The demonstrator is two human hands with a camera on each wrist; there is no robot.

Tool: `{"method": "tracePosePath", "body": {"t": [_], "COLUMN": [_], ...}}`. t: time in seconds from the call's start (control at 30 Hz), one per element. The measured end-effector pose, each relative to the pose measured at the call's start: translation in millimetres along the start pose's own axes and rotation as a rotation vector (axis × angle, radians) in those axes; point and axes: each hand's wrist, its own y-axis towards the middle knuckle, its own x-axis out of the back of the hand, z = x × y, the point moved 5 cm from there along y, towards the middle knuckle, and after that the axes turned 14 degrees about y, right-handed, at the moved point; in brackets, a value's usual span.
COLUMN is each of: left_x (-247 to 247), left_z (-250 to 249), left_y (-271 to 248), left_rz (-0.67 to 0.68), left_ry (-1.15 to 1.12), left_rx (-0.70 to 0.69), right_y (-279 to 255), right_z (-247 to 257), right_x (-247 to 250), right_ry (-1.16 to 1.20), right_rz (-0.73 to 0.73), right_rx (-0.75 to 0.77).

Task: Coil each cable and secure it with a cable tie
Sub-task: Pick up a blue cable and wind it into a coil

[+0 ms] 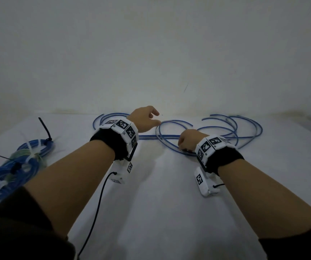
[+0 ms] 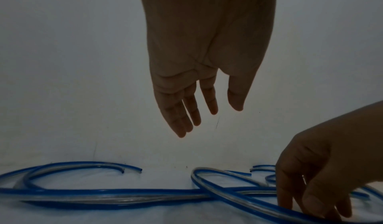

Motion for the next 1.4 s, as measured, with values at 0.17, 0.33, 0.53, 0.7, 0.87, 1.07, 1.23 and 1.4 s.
{"method": "tracePosePath", "body": {"t": [0.17, 0.33, 0.53, 0.7, 0.87, 1.07, 1.23, 1.4], "left_x": [-10.6, -14.2, 1.6, 19.2, 37.3, 54.8, 57.9, 59.6], "left_z": [0.3, -4.7, -14.3, -16.8, -8.9, 18.5, 45.4, 59.9], "left_y": [6.2, 3.4, -6.9, -18.2, -32.8, -52.8, -66.0, -75.5], "left_rz": [0.023, 0.041, -0.069, -0.165, -0.21, -0.294, -0.29, -0.192], "left_ry": [0.018, 0.026, 0.007, -0.024, -0.086, -0.231, -0.353, -0.259], "left_rx": [-0.02, -0.078, -0.176, -0.176, -0.141, -0.03, 0.069, 0.185], "right_y": [1.6, -5.2, -27.2, -51.1, -73.0, -82.2, -79.8, -77.1], "right_z": [-0.8, 6.1, 29.7, 48.6, 66.8, 75.5, 73.7, 64.0], "right_x": [0.2, 9.8, 45.8, 66.7, 75.4, 80.1, 77.8, 69.5], "right_ry": [-0.024, 0.076, 0.369, 0.472, 0.653, 0.838, 0.847, 0.867], "right_rz": [0.01, -0.055, -0.415, -0.685, -0.812, -0.887, -0.88, -0.91], "right_rx": [0.04, 0.054, 0.264, 0.49, 0.666, 0.671, 0.597, 0.489]}}
